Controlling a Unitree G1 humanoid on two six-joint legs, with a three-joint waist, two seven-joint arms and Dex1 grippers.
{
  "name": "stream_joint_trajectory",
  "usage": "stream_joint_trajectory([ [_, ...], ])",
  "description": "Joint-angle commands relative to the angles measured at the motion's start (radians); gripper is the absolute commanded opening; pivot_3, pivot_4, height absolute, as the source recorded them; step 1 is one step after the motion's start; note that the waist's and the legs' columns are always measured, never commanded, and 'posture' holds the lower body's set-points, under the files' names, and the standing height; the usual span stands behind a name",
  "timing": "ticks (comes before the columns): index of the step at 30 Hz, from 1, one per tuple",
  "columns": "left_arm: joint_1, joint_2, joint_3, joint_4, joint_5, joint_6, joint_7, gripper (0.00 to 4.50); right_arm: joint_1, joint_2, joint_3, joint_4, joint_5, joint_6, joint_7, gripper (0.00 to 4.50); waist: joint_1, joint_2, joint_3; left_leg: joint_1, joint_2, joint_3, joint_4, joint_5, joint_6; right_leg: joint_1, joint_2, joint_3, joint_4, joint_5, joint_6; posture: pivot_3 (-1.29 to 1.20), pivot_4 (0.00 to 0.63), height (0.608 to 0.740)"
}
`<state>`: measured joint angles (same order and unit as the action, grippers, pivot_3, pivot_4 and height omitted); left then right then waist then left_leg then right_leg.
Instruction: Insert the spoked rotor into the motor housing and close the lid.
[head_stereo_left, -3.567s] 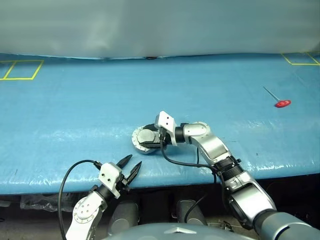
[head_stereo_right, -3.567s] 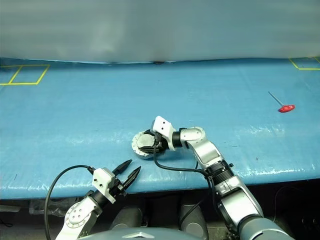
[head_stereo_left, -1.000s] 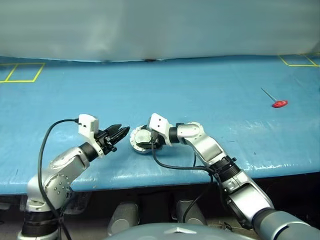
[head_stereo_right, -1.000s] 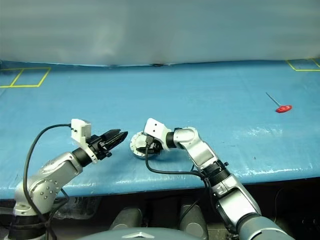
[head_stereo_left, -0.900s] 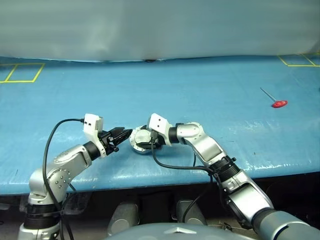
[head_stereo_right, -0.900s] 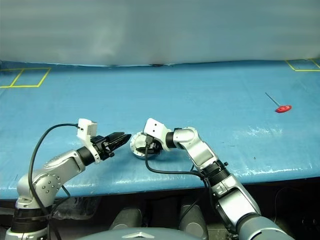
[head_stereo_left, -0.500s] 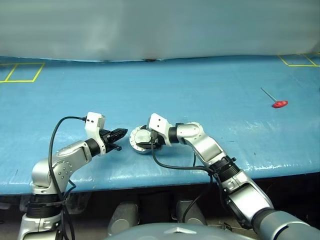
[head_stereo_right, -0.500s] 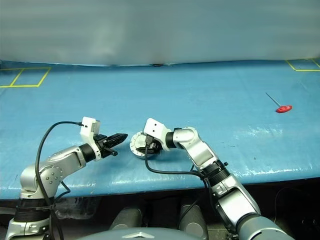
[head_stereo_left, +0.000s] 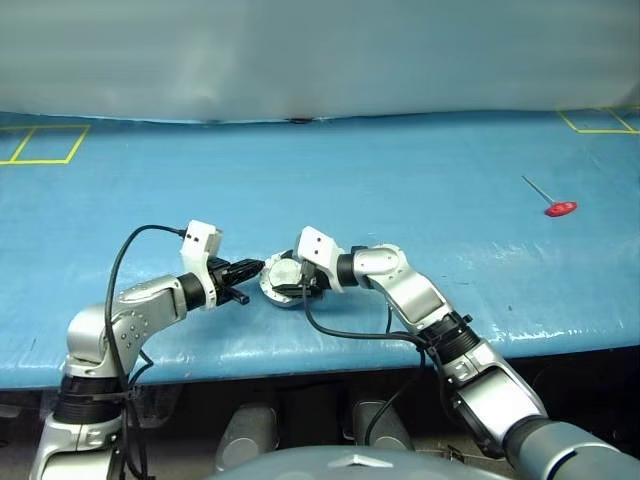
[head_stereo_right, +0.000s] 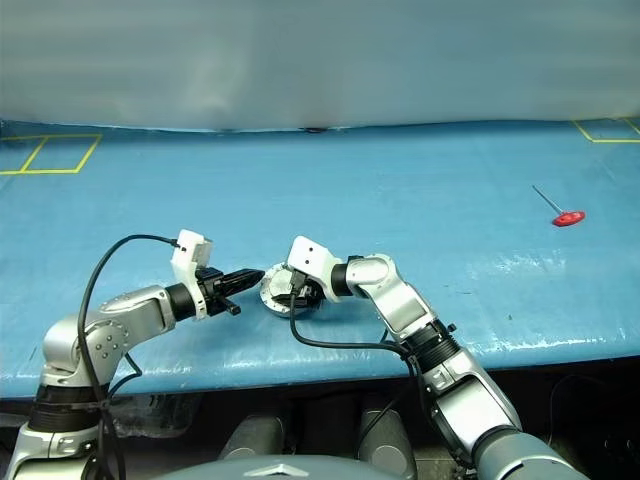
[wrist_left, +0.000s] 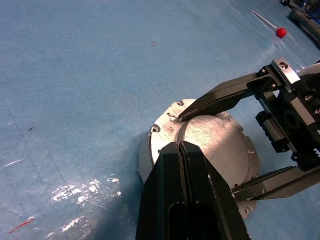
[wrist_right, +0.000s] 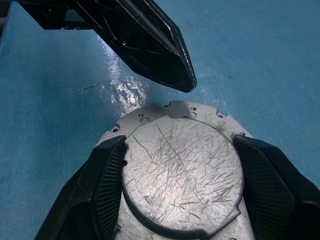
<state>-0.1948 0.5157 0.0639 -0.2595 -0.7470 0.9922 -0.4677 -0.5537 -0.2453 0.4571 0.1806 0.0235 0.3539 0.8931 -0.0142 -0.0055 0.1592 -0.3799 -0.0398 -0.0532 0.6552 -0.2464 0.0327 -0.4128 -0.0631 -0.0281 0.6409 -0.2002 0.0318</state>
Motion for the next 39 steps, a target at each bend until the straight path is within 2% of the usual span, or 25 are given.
stream_joint_trajectory([
  [1, -0.027, -0.008, -0.024, 0.023, 0.018, 0.026, -0.001, 0.02, 0.015, -0.023, 0.009, 0.030, -0.045, 0.017, -0.025, 3.06, -0.001, 0.000, 0.000, 0.000, 0.000, 0.000, 0.000, 0.000, 0.000, 0.000, 0.000, 0.000, 0.000, 0.000, 0.000, 0.00, 0.150, 0.740],
  [10, -0.043, -0.025, -0.083, 0.054, 0.069, 0.091, 0.026, 0.02, 0.026, -0.028, 0.010, 0.021, -0.045, 0.010, -0.033, 3.06, 0.002, 0.000, 0.000, 0.001, 0.000, -0.001, -0.001, 0.000, 0.000, 0.001, 0.000, 0.000, -0.001, 0.000, 0.000, 0.00, 0.150, 0.740],
  [22, 0.003, -0.003, -0.016, 0.033, 0.081, 0.101, 0.039, 0.02, 0.030, -0.037, 0.013, 0.011, -0.042, 0.017, -0.030, 3.06, 0.002, 0.000, 0.000, 0.001, 0.000, -0.003, -0.006, 0.001, -0.001, 0.001, 0.000, -0.002, -0.007, 0.000, 0.000, 0.00, 0.150, 0.740],
  [32, -0.017, -0.064, -0.025, 0.030, 0.062, 0.093, 0.025, 0.02, 0.026, -0.038, 0.020, 0.010, -0.037, 0.023, -0.014, 3.06, 0.003, 0.000, 0.000, 0.001, 0.000, -0.004, -0.008, 0.001, -0.002, 0.002, 0.000, -0.002, -0.010, 0.000, 0.001, 0.00, 0.150, 0.740],
  [39, -0.053, -0.088, -0.088, 0.039, 0.079, 0.109, 0.001, 0.02, 0.043, -0.047, 0.017, -0.014, -0.026, 0.049, 0.000, 3.06, 0.009, 0.000, 0.000, 0.001, -0.001, -0.005, -0.008, 0.001, -0.002, 0.003, -0.001, -0.004, -0.012, 0.001, 0.001, 0.00, 0.150, 0.740],
])
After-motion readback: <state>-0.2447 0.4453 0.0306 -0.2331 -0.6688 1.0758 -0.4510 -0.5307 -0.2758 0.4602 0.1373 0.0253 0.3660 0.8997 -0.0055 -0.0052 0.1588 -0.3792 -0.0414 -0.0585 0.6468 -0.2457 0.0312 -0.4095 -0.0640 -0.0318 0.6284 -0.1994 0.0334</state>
